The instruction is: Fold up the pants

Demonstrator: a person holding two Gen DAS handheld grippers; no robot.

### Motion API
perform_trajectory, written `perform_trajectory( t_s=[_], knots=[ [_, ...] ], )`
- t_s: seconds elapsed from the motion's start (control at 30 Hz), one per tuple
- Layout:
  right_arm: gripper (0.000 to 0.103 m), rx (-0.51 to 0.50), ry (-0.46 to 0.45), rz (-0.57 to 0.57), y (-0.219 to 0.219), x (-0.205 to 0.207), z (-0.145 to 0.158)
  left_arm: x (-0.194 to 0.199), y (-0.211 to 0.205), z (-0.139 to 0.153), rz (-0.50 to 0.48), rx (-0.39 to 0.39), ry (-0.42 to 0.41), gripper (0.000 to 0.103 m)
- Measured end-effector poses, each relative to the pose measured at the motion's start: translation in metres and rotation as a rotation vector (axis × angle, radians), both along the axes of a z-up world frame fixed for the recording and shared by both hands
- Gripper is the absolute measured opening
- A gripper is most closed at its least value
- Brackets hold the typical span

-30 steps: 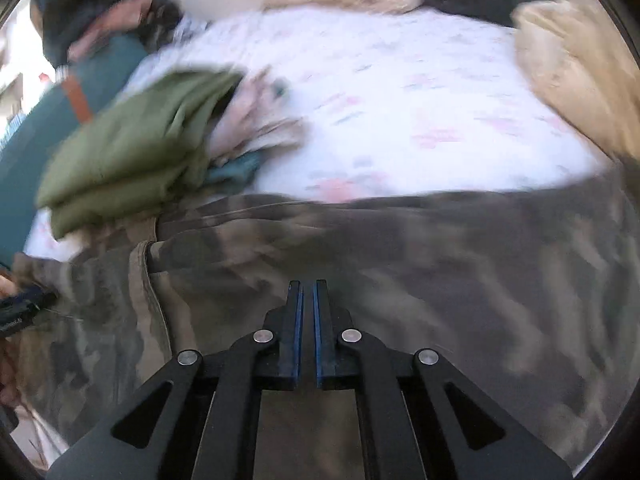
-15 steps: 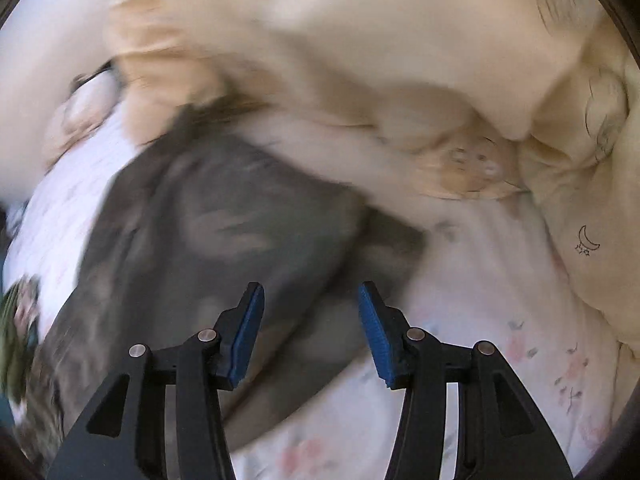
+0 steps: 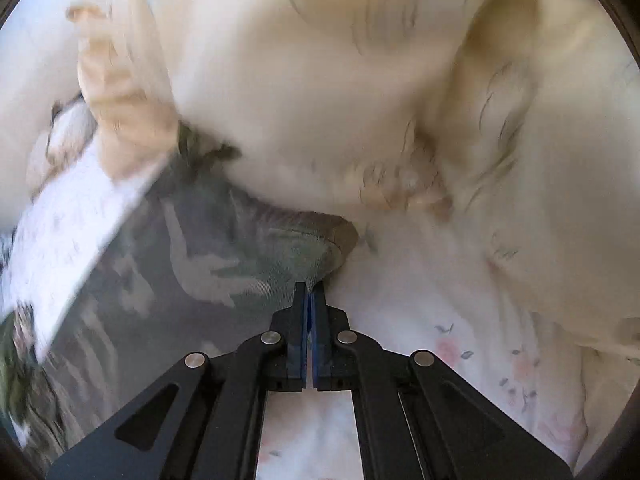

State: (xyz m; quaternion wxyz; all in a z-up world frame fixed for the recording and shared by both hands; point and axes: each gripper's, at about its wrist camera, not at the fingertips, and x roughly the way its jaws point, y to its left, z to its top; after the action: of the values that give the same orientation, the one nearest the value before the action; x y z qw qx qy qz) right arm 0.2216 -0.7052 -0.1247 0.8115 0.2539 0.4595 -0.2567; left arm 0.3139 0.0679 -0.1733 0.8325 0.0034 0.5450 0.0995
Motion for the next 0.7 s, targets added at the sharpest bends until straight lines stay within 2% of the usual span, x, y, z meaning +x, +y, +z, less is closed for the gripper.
perform_trajectory(
  t_s=[0.07,0.13,0.2,0.23,0.27,0.3,0.33,0.43,0.47,0.53,0.6,0.7],
  knots=[
    [0.001,-0.041,0.008,0.047,0.002,0.003,-0.009,-0.002,0.006,0.007,0.014,-0.045,0.007,0.059],
    [0.013,0.016,0.01,0.02,0.001,0.001,-0.013,-0.012,0.018,0.024,0.042,-0.133,-0.015,0.059],
    [0.02,0.035,0.015,-0.004,0.003,0.003,-0.011,-0.028,0.033,0.044,0.057,-0.189,-0.049,0.059],
    [0.035,0.045,-0.009,-0.003,0.005,0.0,-0.006,-0.035,0.041,0.052,0.068,-0.201,-0.063,0.061],
    [0.045,0.048,-0.021,0.002,0.014,-0.003,0.001,-0.044,0.05,0.061,0.085,-0.211,-0.08,0.064],
    [0.063,0.045,-0.035,0.0,0.024,-0.004,0.004,-0.056,0.066,0.072,0.122,-0.224,-0.11,0.073],
    [0.069,0.042,-0.054,0.001,0.034,-0.009,0.009,-0.066,0.079,0.079,0.159,-0.224,-0.138,0.083],
    [0.07,0.058,-0.129,0.021,0.059,-0.023,0.025,-0.097,0.133,0.087,0.36,-0.225,-0.211,0.089],
    [0.07,0.07,-0.136,0.028,0.066,-0.025,0.027,-0.106,0.148,0.083,0.431,-0.248,-0.213,0.089],
    [0.07,0.1,-0.151,0.049,0.079,-0.03,0.029,-0.121,0.173,0.063,0.551,-0.343,-0.172,0.089],
    [0.07,0.126,-0.155,0.066,0.091,-0.035,0.028,-0.126,0.18,0.043,0.592,-0.423,-0.144,0.089],
    [0.07,0.14,-0.144,0.082,0.101,-0.043,0.025,-0.119,0.17,0.024,0.561,-0.465,-0.167,0.089]
  ],
)
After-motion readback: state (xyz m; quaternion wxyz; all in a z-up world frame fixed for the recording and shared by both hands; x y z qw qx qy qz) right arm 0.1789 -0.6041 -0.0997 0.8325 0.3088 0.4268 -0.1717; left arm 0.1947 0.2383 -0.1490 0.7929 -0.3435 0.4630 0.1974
